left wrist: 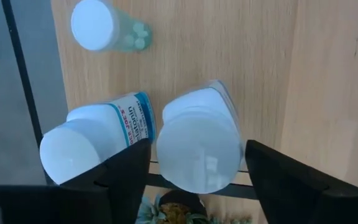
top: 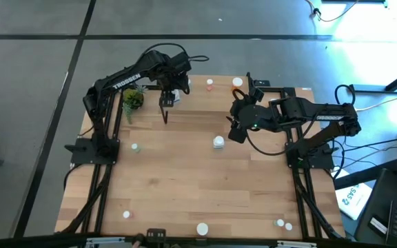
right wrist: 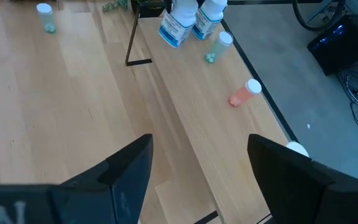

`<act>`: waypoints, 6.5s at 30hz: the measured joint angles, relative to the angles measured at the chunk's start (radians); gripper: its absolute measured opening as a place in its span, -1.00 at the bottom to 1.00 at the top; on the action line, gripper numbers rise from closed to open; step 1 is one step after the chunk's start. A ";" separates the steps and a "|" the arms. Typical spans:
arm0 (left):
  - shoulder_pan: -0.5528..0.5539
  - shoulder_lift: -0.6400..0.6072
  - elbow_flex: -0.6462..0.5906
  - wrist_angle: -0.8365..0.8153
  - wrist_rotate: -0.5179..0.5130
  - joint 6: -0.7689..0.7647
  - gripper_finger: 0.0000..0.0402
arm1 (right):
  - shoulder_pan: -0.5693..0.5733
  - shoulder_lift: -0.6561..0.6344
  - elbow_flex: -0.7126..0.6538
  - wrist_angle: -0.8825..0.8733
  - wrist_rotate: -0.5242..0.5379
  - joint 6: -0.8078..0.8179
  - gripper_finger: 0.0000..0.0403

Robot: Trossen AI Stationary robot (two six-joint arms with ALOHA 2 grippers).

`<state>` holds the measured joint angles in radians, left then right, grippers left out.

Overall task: Pick and place medicine bottles onto shelf by color
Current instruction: Put the bottom white pill bottle on the shelf aligned with the other white pill bottle, then put the top blue pill bottle on the shelf aligned with the other blue pill bottle

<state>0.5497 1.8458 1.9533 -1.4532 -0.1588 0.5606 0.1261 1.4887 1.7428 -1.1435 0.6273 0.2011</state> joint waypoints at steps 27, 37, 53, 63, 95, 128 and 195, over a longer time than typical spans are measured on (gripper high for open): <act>-0.092 -0.088 0.028 -0.003 -0.146 -0.119 0.36 | 0.000 0.000 0.000 0.002 -0.001 0.000 0.31; -0.208 -0.094 -0.003 -0.005 -0.109 -0.224 0.35 | 0.000 0.000 0.000 0.002 -0.001 0.000 0.31; -0.245 -0.092 -0.182 0.046 -0.105 -0.290 0.06 | 0.000 0.000 0.000 0.002 -0.001 0.000 0.31; -0.174 -0.092 -0.214 0.083 -0.113 -0.259 0.02 | 0.000 0.000 0.000 0.002 -0.001 0.000 0.31; -0.275 -0.186 -0.200 0.077 -0.145 -0.441 0.01 | 0.000 0.000 0.000 0.002 -0.002 0.000 0.31; -0.776 -0.422 -0.612 -0.070 -0.087 -1.580 0.02 | 0.000 0.000 0.000 0.021 -0.001 0.000 0.31; -0.663 -0.422 -1.186 0.269 -0.055 -1.623 0.42 | 0.000 0.000 0.000 0.025 -0.002 0.000 0.31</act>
<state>-0.1131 1.4239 0.7672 -1.1845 -0.2142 -1.0622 0.1261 1.4891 1.7428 -1.1183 0.6258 0.2012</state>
